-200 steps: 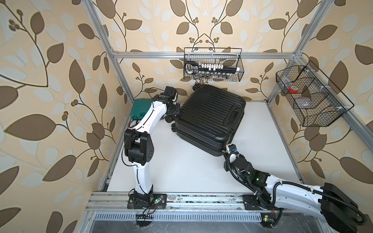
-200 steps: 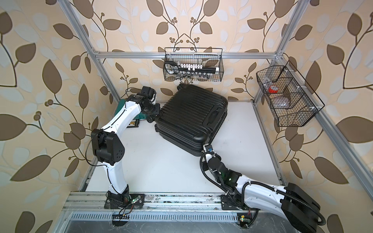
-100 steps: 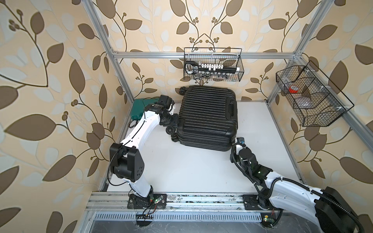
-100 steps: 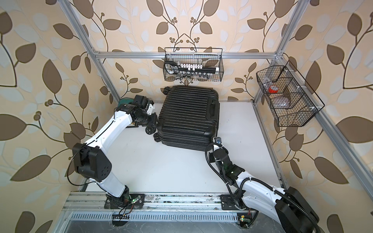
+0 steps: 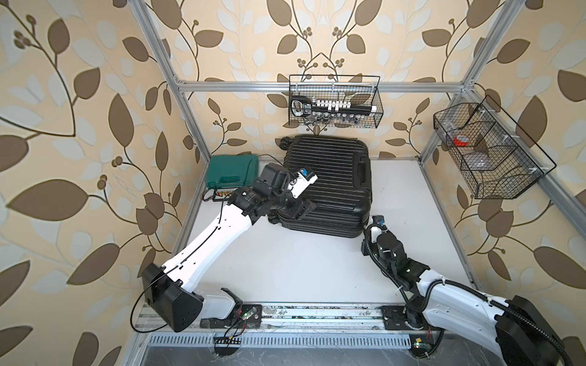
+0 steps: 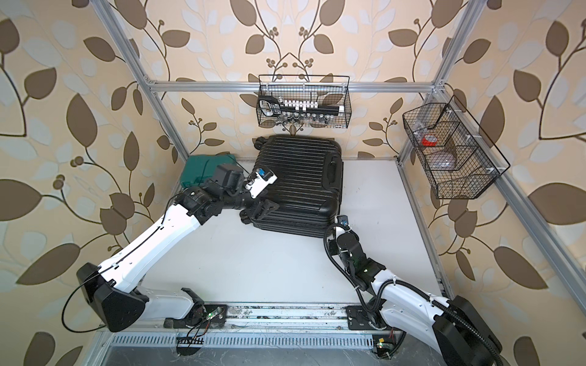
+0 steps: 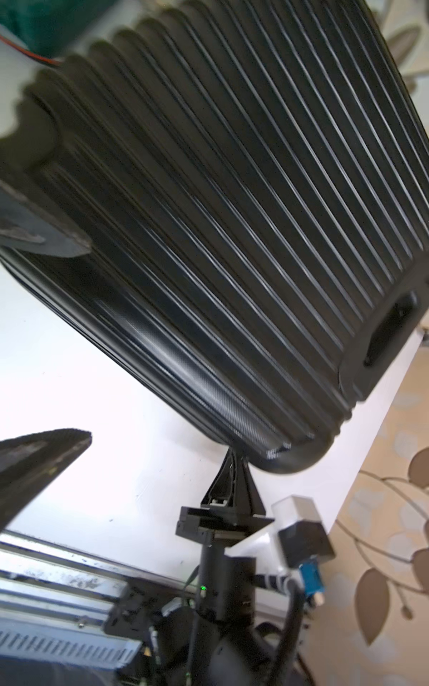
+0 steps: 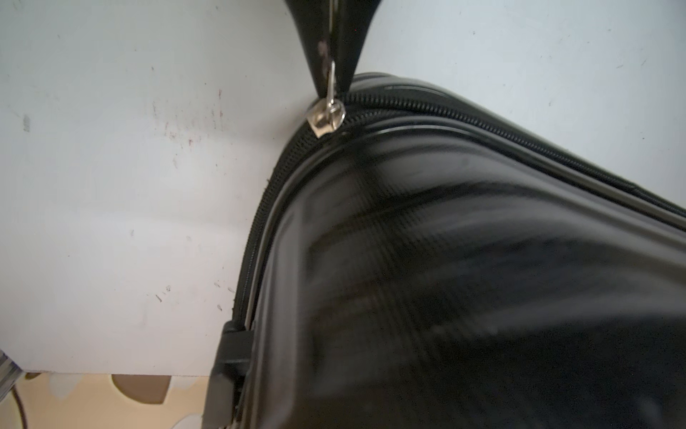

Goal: Close the suitcase zippers
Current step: Zip the zipper on the suitcase.

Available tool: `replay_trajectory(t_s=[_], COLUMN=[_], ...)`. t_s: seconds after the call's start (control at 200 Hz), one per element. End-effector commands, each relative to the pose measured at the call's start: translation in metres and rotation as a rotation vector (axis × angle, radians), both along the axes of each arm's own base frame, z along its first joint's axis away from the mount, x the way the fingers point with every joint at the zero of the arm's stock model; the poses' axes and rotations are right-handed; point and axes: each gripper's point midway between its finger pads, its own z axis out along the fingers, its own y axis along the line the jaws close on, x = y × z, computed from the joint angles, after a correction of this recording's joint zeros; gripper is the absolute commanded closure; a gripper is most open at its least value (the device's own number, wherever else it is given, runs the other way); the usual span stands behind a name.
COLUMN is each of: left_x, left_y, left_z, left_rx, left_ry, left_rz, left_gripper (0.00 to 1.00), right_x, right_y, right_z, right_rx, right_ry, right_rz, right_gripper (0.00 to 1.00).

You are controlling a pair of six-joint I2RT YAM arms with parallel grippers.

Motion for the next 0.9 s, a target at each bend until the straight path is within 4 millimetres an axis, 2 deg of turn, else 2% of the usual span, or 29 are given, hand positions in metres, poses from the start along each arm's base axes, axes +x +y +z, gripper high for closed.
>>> replay_trajectory(t_s=[0.0, 0.02, 0.03, 0.055, 0.17, 0.315, 0.55, 0.675, 0.895], left_x=[0.005, 0.003, 0.006, 0.008, 0.021, 0.038, 0.051, 0.060, 0.078], left_y=[-0.028, -0.031, -0.036, -0.042, -0.062, -0.078, -0.099, -0.107, -0.115], left_z=[-0.006, -0.004, -0.013, -0.020, -0.023, -0.030, -0.049, -0.049, -0.036], left_rx=[0.127, 0.146, 0.171, 0.201, 0.257, 0.333, 0.440, 0.445, 0.397], left_ry=[-0.221, -0.250, -0.245, -0.263, -0.329, -0.406, -0.460, -0.473, -0.437], left_rz=[-0.213, -0.234, -0.249, -0.270, -0.297, -0.306, -0.325, -0.284, -0.156], left_gripper=[0.18, 0.17, 0.17, 0.16, 0.15, 0.17, 0.15, 0.15, 0.16], right_x=[0.000, 0.000, 0.000, 0.000, -0.001, -0.003, -0.008, -0.014, -0.029], right_y=[0.011, 0.012, 0.011, 0.011, 0.010, 0.010, 0.015, 0.023, 0.043], right_z=[0.012, 0.013, 0.012, 0.013, 0.012, 0.012, 0.011, 0.012, 0.023], right_rx=[0.054, 0.056, 0.055, 0.056, 0.062, 0.061, 0.084, 0.109, 0.174], right_ry=[-0.031, -0.032, -0.030, -0.031, -0.030, -0.025, -0.009, -0.007, -0.019], right_rz=[0.045, 0.046, 0.046, 0.046, 0.043, 0.047, 0.079, 0.136, 0.277], right_gripper=[1.00, 1.00, 1.00, 1.00, 1.00, 1.00, 1.00, 1.00, 1.00])
